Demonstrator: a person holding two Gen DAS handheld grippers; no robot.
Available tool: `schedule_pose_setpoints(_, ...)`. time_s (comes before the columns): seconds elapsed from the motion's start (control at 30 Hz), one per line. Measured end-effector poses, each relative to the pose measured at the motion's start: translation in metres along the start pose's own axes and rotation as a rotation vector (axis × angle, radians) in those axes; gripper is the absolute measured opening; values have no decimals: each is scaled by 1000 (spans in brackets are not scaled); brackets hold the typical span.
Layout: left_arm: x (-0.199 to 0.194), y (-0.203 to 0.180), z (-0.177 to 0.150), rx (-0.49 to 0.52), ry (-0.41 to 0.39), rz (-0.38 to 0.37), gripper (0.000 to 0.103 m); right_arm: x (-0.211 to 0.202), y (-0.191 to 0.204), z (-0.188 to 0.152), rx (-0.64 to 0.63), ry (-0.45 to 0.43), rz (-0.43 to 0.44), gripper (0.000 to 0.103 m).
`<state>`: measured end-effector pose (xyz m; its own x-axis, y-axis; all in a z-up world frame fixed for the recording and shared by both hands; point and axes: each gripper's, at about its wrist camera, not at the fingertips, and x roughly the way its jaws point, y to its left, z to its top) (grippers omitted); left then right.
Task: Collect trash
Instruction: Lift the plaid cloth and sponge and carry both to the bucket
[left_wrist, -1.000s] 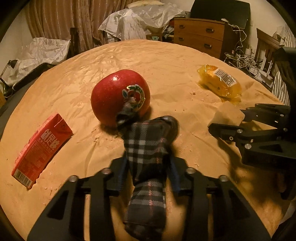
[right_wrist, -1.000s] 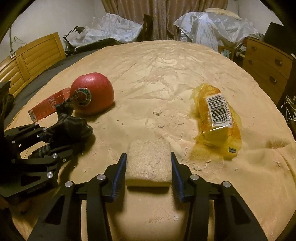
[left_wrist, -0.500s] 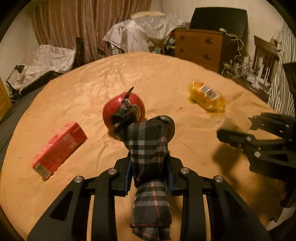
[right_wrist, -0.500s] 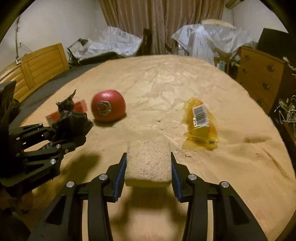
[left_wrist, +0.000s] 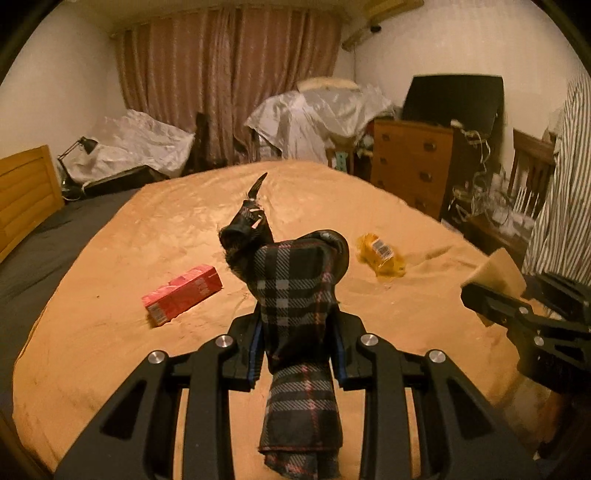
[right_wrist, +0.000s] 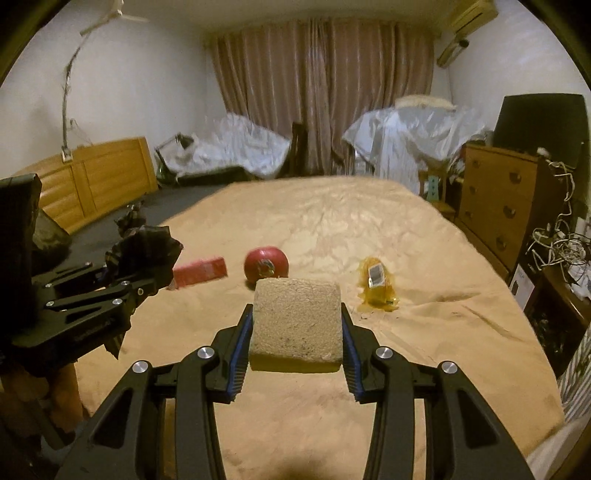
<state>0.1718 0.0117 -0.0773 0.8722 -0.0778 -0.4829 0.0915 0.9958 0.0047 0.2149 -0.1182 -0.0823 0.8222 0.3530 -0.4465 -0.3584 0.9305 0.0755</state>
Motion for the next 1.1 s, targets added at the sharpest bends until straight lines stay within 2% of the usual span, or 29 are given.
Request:
schedule_pose_setpoints(0.13, -35, -15, 4, 1, -74, 43, 28, -49, 1, -1, 25, -66, -23, 44)
schedule_pose_setpoints(0.3, -56, -36, 8, 9, -113, 28, 28, -95, -4, -1, 26, -104, -55, 44)
schedule_pose_setpoints(0.67, -67, -87, 14, 49, -133, -48, 28, -169, -28, -11, 51, -113, -132, 44)
schedule_pose_setpoints(1.1, -59, -169, 15, 125, -108, -189, 28, -263, -106, -25, 93, -99, -301, 44)
